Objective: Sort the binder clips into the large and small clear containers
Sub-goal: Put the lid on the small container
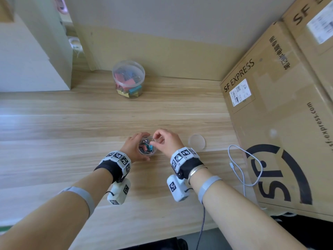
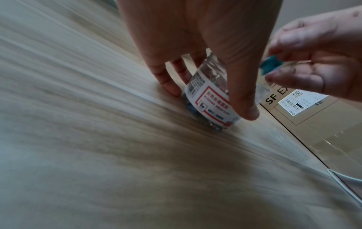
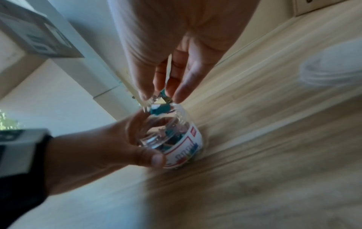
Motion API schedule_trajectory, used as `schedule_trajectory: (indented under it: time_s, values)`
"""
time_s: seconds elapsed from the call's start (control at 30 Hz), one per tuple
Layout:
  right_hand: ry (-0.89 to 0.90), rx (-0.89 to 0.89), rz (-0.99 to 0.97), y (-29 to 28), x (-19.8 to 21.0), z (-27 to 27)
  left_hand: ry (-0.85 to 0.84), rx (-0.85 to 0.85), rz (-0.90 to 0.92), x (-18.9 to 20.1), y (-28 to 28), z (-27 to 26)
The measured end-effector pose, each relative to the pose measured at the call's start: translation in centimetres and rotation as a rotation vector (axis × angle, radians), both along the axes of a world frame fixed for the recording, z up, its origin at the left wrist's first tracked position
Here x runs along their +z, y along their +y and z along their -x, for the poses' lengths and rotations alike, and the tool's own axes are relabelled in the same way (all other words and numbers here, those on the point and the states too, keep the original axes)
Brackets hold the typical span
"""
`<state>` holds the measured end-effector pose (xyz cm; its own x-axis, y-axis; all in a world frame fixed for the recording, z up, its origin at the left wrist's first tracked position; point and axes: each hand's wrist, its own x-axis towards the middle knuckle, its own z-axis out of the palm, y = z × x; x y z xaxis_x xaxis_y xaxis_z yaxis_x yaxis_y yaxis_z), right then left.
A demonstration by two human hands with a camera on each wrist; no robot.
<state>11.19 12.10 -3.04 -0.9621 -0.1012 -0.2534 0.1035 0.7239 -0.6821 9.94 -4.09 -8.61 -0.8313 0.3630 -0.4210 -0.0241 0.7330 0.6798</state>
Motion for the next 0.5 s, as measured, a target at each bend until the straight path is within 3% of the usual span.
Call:
schedule_trajectory:
  time_s: [0.1,0.23,0.37,0.5]
  values:
    - [-0.032,-0.023,-0.195,2.2,-1.3,0.7,-0.014,0.03,-0.022,0.1,0.2,0.0]
    - [-0.295,-0.159,-0.525,6.8,-3.0,0.6,-0.026,0.038,-0.019,0.5,0.4,0.2]
    - [-0.442,-0.212,-0.578,9.0,-3.6,1.1,-0.022,0.041,-0.015,0.9,0.7,0.4]
    - [-0.462,-0.256,-0.541,9.0,-3.5,1.9,-0.025,0.044,-0.014,1.0,0.9,0.8]
